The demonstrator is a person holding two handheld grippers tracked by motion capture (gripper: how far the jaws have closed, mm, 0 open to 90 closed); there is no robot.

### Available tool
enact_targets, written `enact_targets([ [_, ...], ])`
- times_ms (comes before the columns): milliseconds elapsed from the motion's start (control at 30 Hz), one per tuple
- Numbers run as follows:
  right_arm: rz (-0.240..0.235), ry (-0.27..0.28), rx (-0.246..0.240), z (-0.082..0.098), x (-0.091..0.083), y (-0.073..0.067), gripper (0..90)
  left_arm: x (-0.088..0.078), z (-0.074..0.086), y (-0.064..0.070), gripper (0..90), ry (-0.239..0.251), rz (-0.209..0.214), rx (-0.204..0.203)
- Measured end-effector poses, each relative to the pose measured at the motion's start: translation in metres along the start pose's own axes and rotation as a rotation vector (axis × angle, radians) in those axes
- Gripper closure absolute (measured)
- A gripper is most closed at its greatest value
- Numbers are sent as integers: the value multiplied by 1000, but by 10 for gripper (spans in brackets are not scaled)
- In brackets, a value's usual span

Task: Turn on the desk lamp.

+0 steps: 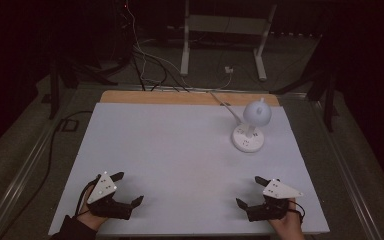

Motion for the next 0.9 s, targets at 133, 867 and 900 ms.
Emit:
enact_targets([
  [133,-1,-2,-7,0,0,-2,0,-1,0,0,3,-1,0,-1],
  [867,-42,-78,-33,4,2,-19,0,-1,0,-1,3,-1,-1,-4],
  [900,-55,-79,-26,2,2,-22,0,-1,0,-1,3,1,-1,-6],
])
Point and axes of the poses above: each handheld gripper's, and its own axes: x roughly forward along the jaws, z roughly out of its underside, y roughly to its right, the point moved 10 cm from there along x, roughly forward along the jaws, and after that the axes turned 7 degrees about x, right-handed, at the moved point
